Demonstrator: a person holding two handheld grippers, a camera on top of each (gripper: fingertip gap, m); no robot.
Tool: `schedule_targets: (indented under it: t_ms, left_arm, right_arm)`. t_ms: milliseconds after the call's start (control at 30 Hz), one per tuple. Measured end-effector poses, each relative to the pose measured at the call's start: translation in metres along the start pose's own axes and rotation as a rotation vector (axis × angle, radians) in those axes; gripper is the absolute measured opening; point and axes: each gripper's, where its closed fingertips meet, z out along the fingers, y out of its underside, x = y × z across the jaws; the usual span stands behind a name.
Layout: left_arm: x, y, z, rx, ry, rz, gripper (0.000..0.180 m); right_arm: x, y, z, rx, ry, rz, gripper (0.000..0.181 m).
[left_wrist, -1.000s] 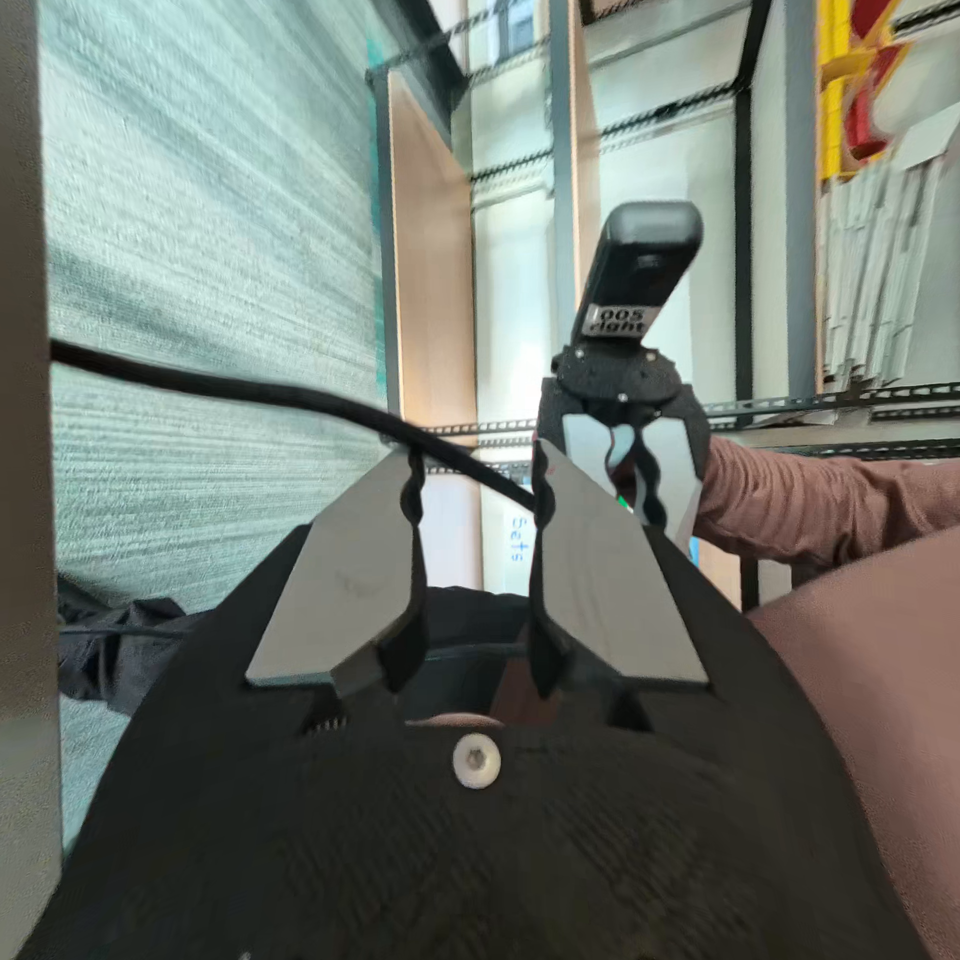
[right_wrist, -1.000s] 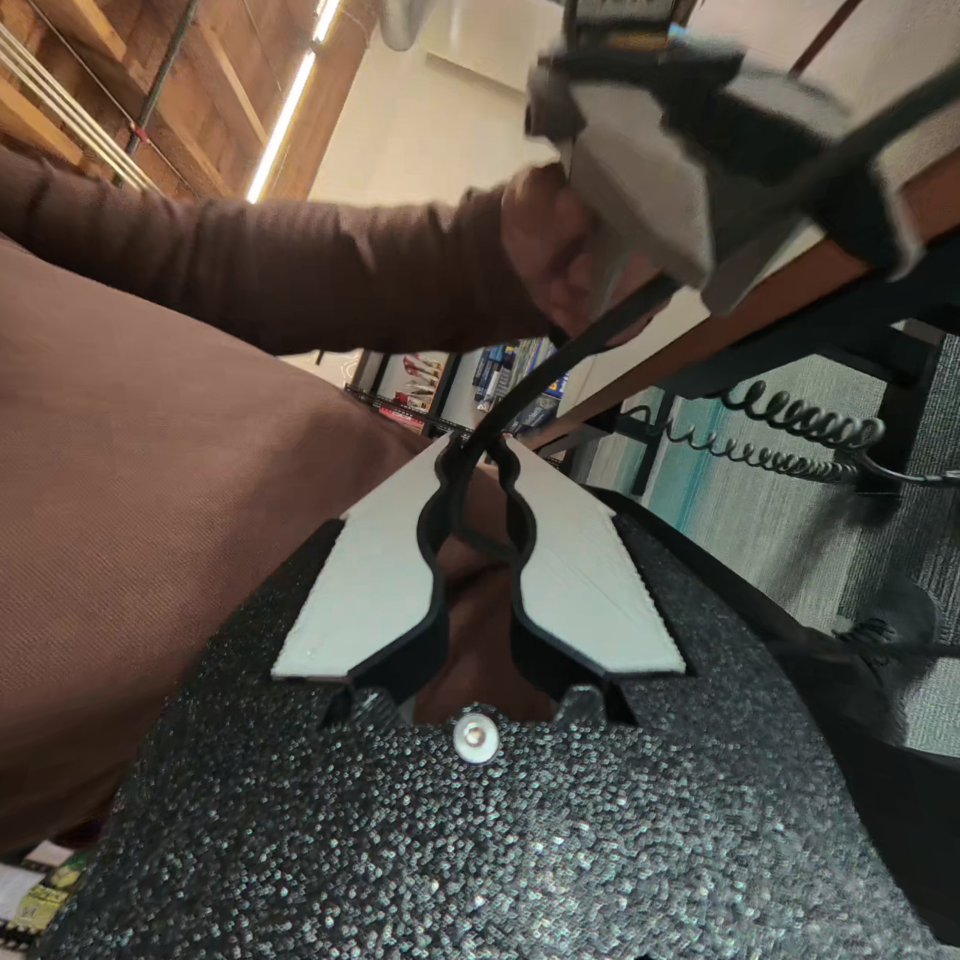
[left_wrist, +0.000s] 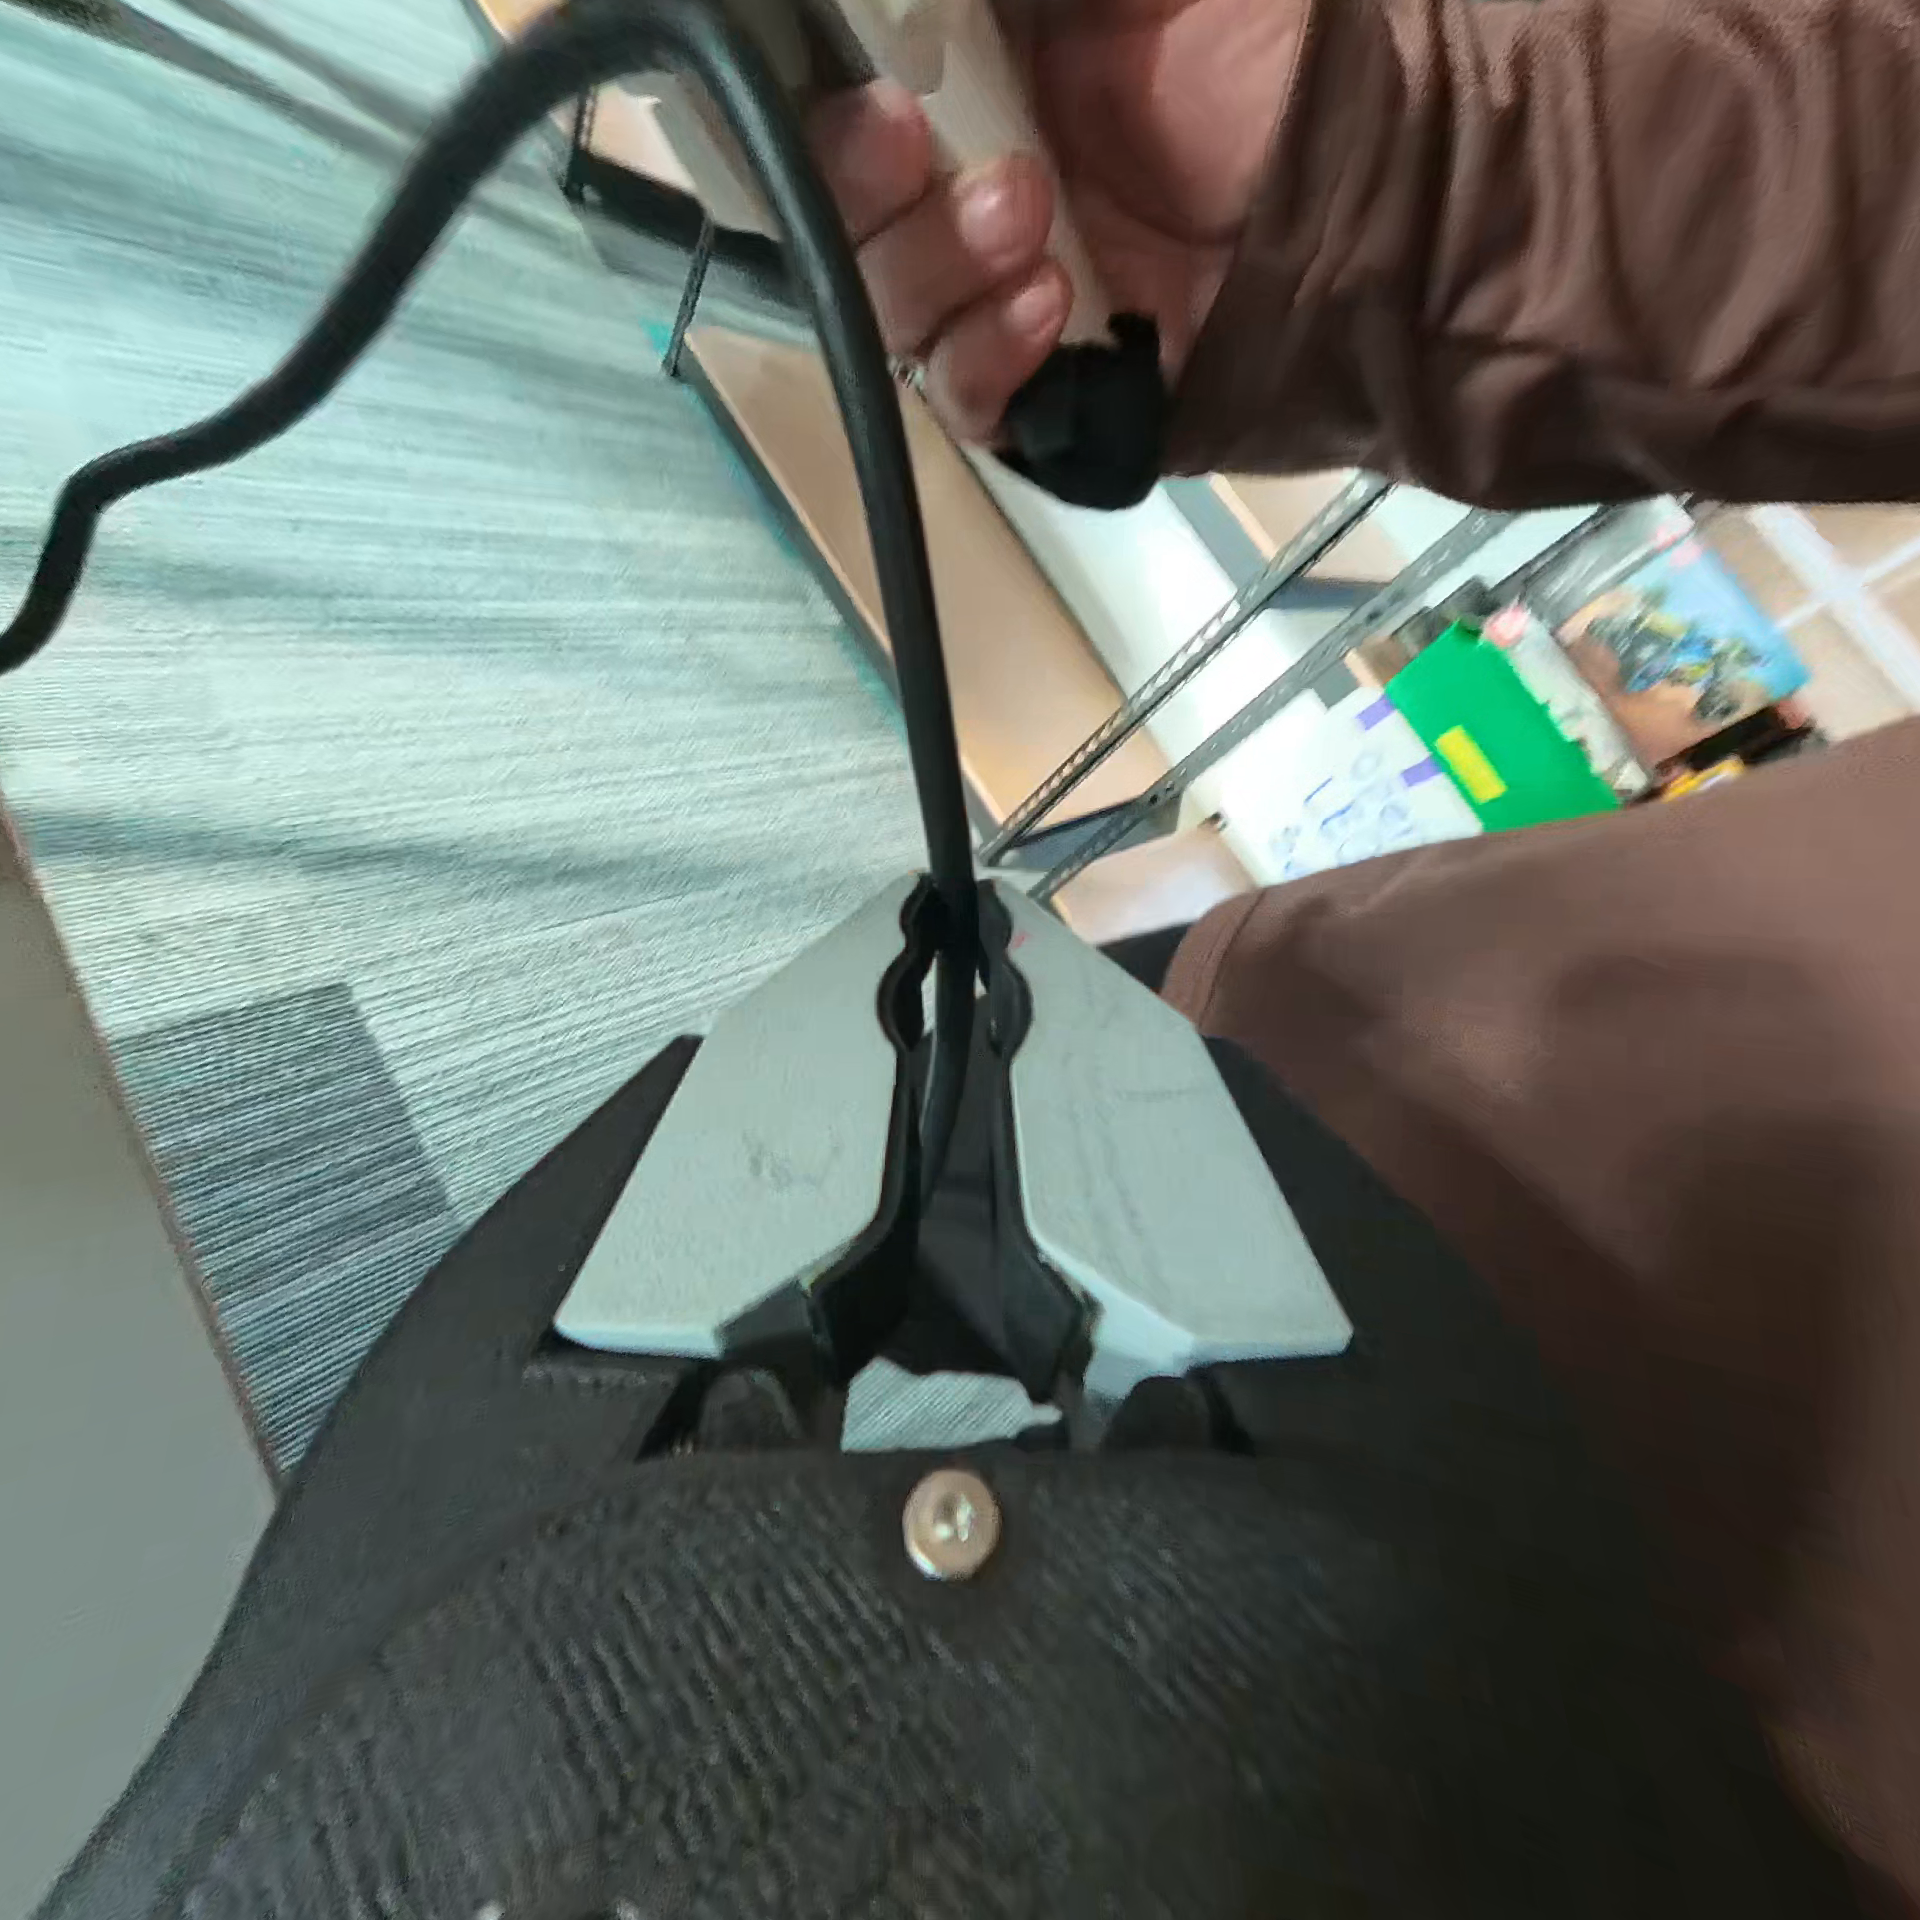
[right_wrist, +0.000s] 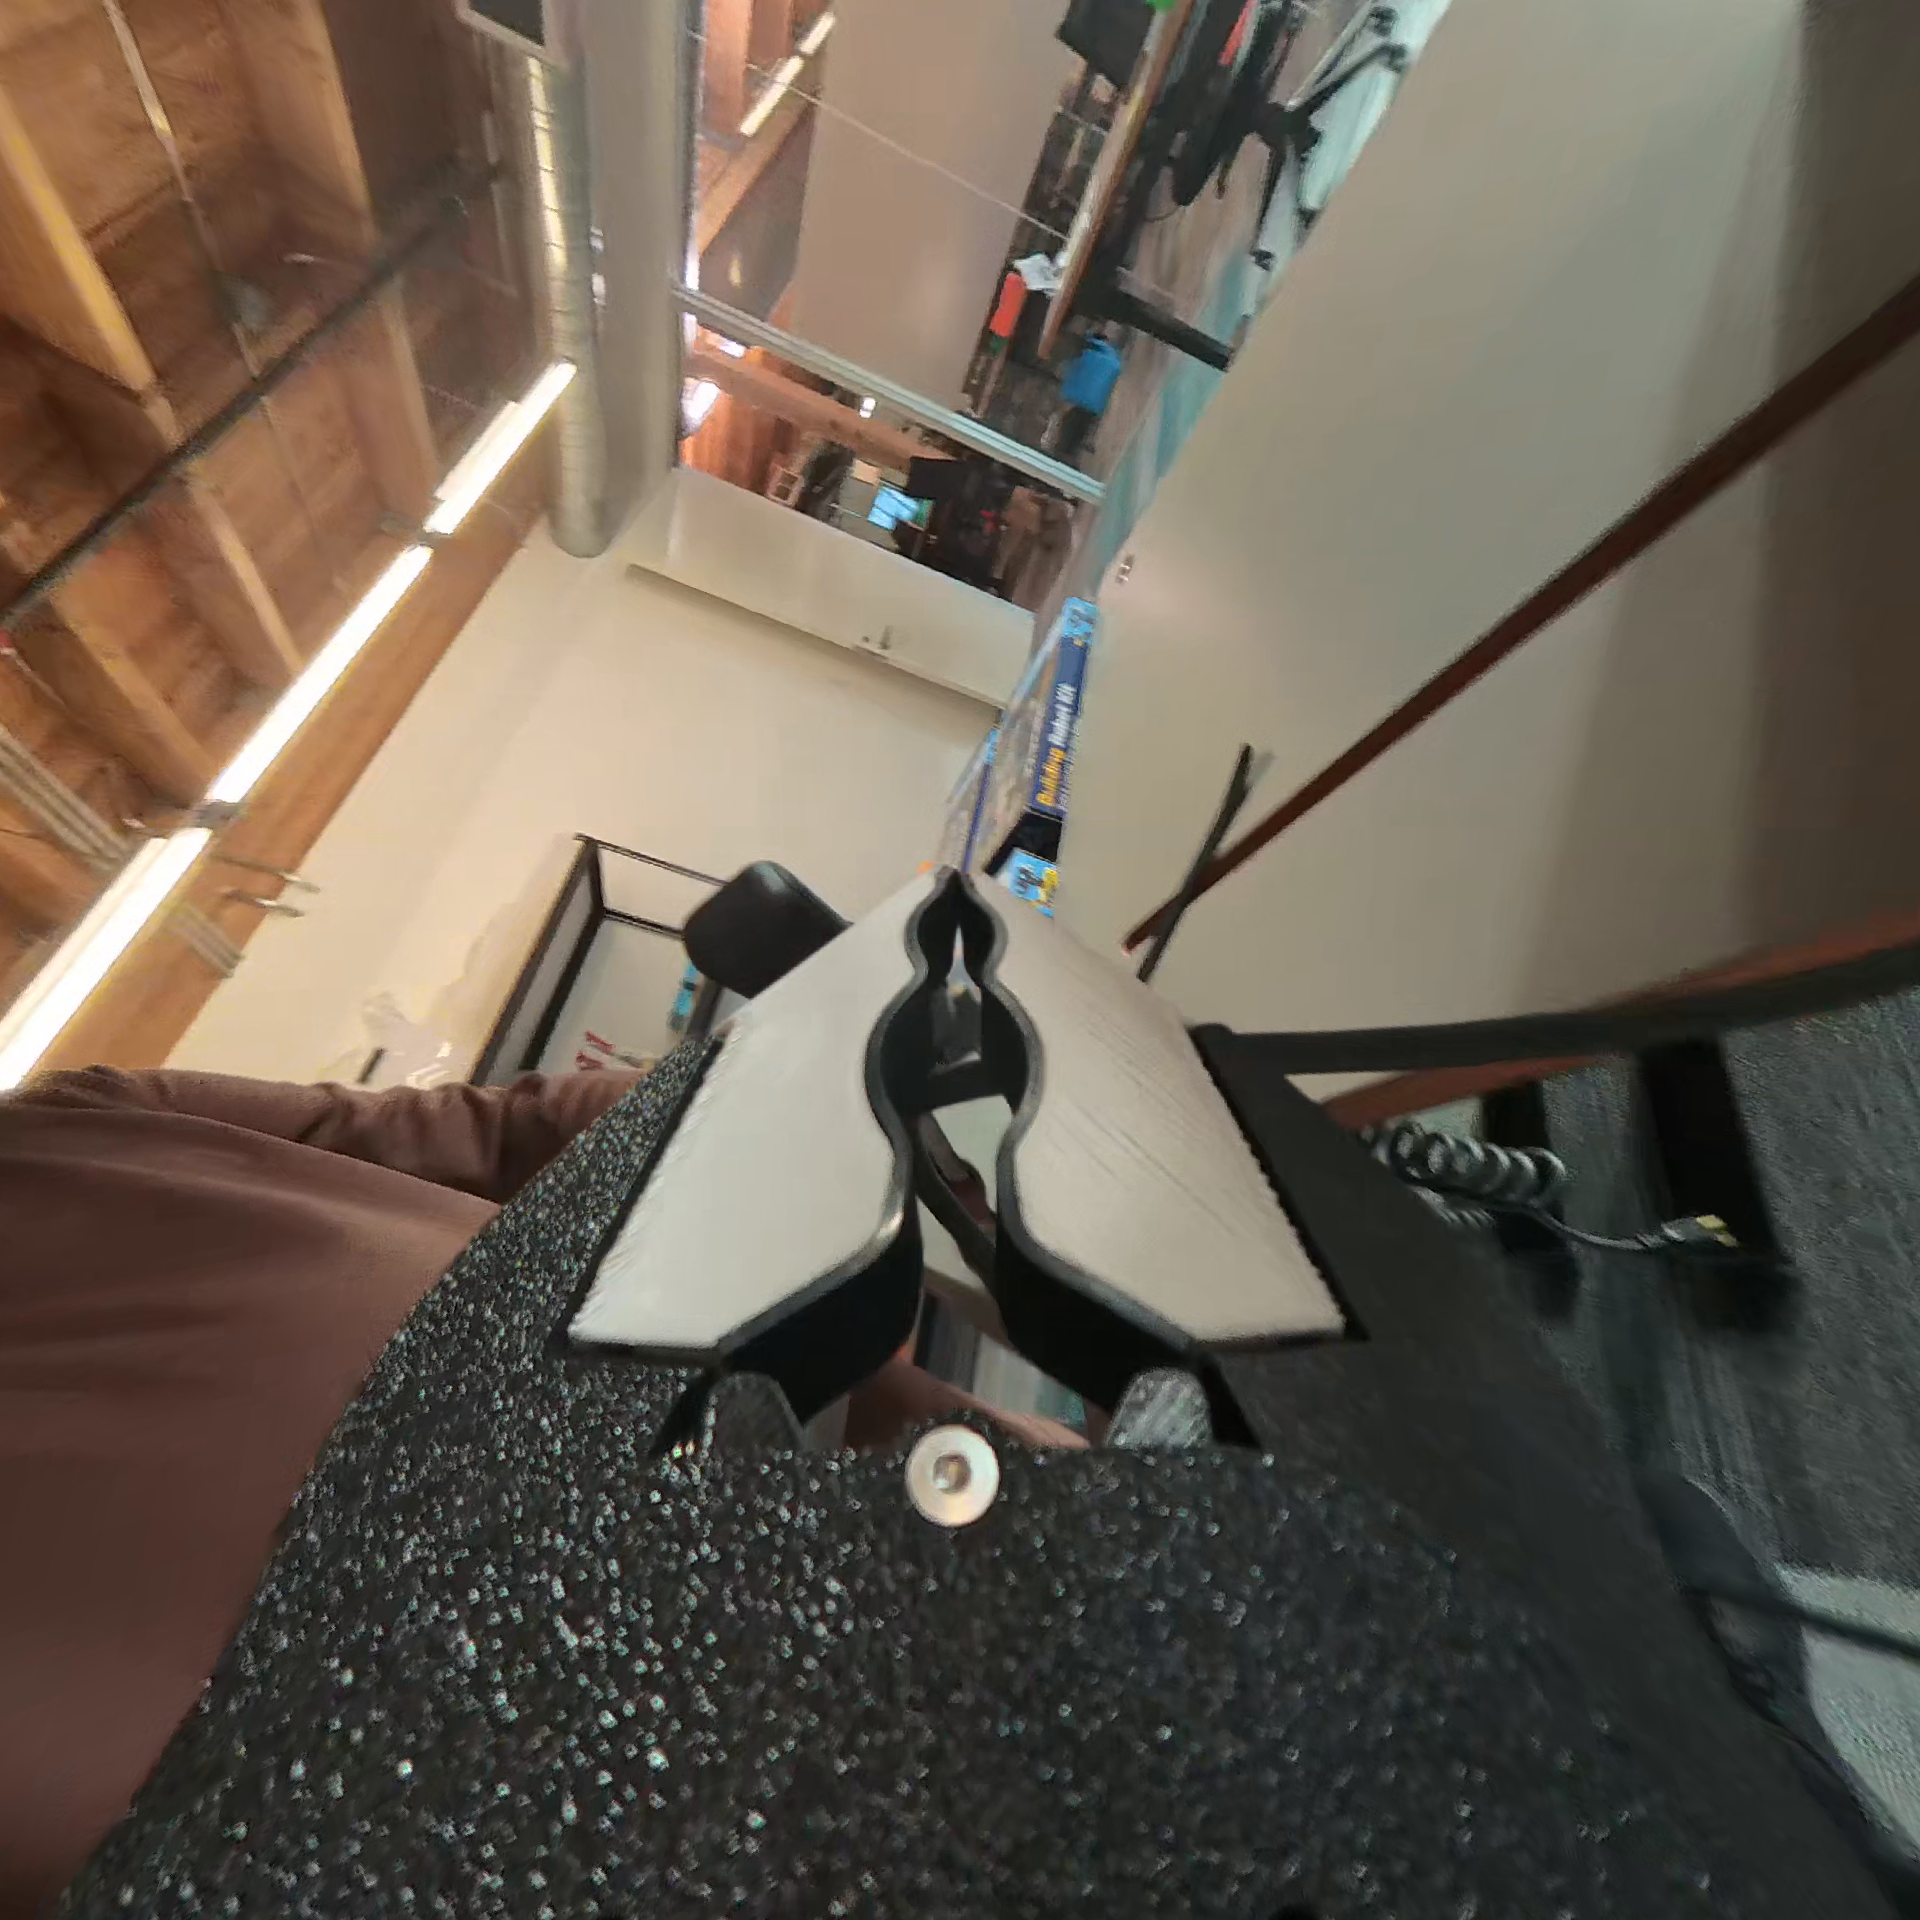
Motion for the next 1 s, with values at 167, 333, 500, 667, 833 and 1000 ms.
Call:
schedule_targets:
  t_ms: [167,333,500,667,833,1000]
  left_arm:
    - [0.018,-0.011,0.005,0.134,0.121,-0.12,0.005]
    - [0.02,-0.054,0.012,0.303,0.231,-0.28,0.005]
    - [-0.009,-0.088,0.013,0.33,0.178,-0.367,0.004]
    - [-0.031,-0.139,0.025,0.314,0.102,-0.355,0.005]
    - [-0.052,-0.183,0.023,0.332,0.039,-0.328,0.005]
    - [-0.061,-0.194,0.006,0.355,-0.027,-0.315,0.005]
  right_arm:
    - [0.045,0.042,-0.035,-0.008,0.102,0.031,0.004]
    - [0.052,-0.006,-0.096,0.268,-0.107,0.134,0.015]
    - [0.078,0.012,-0.142,-0.002,-0.024,0.134,0.042]
    - [0.047,0.074,-0.072,-0.454,-0.105,-0.023,0.066]
    - [0.014,0.067,0.007,-0.497,-0.155,-0.229,0.032]
    - [-0.008,0.051,0.021,-0.436,-0.145,-0.263,0.0]
